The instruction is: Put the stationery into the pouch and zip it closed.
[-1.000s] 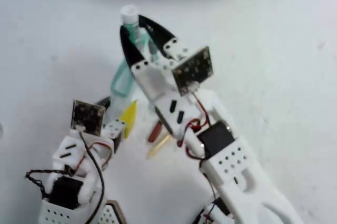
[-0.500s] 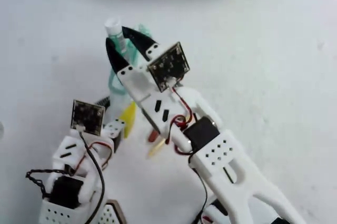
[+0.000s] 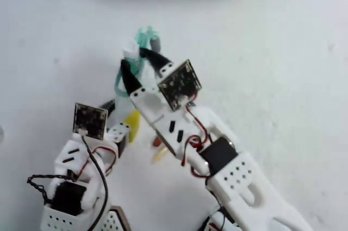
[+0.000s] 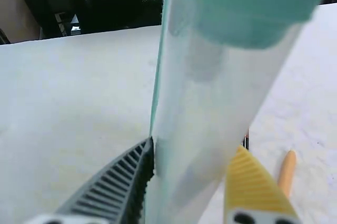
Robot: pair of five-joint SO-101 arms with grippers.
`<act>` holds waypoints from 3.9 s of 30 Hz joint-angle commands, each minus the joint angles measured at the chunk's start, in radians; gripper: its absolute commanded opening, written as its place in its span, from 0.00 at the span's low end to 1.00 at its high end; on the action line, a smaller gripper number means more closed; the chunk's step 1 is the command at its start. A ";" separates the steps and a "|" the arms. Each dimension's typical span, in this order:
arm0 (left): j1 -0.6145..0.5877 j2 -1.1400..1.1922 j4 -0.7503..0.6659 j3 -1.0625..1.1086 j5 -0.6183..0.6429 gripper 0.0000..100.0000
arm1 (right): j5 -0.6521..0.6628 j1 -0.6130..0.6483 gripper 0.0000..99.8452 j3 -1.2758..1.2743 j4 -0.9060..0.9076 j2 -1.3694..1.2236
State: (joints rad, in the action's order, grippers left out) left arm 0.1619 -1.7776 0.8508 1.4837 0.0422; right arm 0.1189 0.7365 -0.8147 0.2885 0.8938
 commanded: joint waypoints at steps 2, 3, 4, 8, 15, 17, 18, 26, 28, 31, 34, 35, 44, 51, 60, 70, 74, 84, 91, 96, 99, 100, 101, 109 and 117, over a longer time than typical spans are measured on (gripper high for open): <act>-0.002 -0.008 -0.023 -0.003 0.014 0.22 | -0.006 0.007 0.25 0.003 0.038 0.087; -0.002 -0.008 -0.023 -0.003 0.014 0.22 | -0.006 0.007 0.25 0.003 0.039 0.099; -0.002 -0.008 -0.023 -0.003 0.014 0.22 | -0.006 0.007 0.25 0.003 0.039 0.110; -0.002 -0.008 -0.023 -0.003 0.014 0.22 | 0.000 -0.016 0.25 0.020 0.054 0.174; -0.002 -0.008 -0.021 -0.003 0.014 0.22 | -0.006 -0.188 0.24 0.173 0.257 0.147; -0.004 -0.008 -0.021 -0.003 0.014 0.22 | -0.006 -0.240 0.21 0.224 0.317 0.068; -0.016 -0.008 -0.021 -0.003 0.015 0.22 | -0.006 -0.265 0.19 0.253 0.352 0.016; -0.159 -0.008 -0.044 -0.005 0.092 0.18 | -0.187 -0.317 0.22 0.465 0.622 -0.456; -0.156 -0.008 -0.043 -0.005 0.091 0.18 | -0.229 -0.286 0.23 0.474 0.619 -0.582; -0.156 -0.008 -0.041 -0.005 0.091 0.18 | -0.305 -0.248 0.23 0.503 0.581 -0.765; -0.159 -0.008 -0.043 -0.005 0.091 0.18 | -0.359 -0.240 0.23 0.569 0.539 -0.937; -0.159 -0.008 -0.043 -0.005 0.091 0.18 | -0.371 -0.240 0.23 0.598 0.536 -0.990; -0.153 -0.008 -0.043 -0.005 0.091 0.18 | -0.399 -0.243 0.23 0.799 0.542 -1.317; -0.153 -0.008 -0.043 -0.005 0.091 0.18 | -0.399 -0.240 0.13 0.821 0.542 -1.353; -0.151 -0.008 -0.037 -0.005 0.097 0.18 | -0.391 -0.262 0.02 0.829 0.584 -1.345; -0.044 -0.008 -0.038 -0.005 0.091 0.18 | -0.397 -0.351 0.02 0.812 0.654 -1.270; -0.041 -0.008 -0.037 -0.009 0.092 0.18 | -0.391 -0.351 0.02 0.802 0.659 -1.267; 0.053 -0.008 0.031 -0.052 0.091 0.18 | -0.390 -0.432 0.02 0.809 0.657 -1.265; 0.056 -0.008 0.057 -0.061 0.091 0.18 | -0.390 -0.447 0.02 0.809 0.656 -1.242; 0.061 -0.008 0.057 -0.061 0.091 0.18 | -0.390 -0.501 0.02 0.804 0.656 -1.199; 0.062 -0.010 0.057 -0.069 0.091 0.18 | -0.390 -0.545 0.02 0.809 0.644 -1.194; 0.062 -0.010 0.060 -0.078 0.091 0.18 | -0.390 -0.556 0.02 0.807 0.630 -1.194; 0.064 -0.010 0.071 -0.091 0.091 0.18 | -0.390 -0.564 0.02 0.804 0.618 -1.196; 0.122 -0.010 0.109 -0.130 0.091 0.18 | -0.390 -0.542 0.02 0.776 0.599 -1.198; 0.119 -0.010 0.109 -0.126 0.091 0.18 | -0.390 -0.527 0.02 0.775 0.599 -1.198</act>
State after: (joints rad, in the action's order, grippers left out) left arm 0.2631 -1.7776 0.9628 1.4101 0.1235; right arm -0.2693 0.1995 -0.0460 0.9022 -0.3613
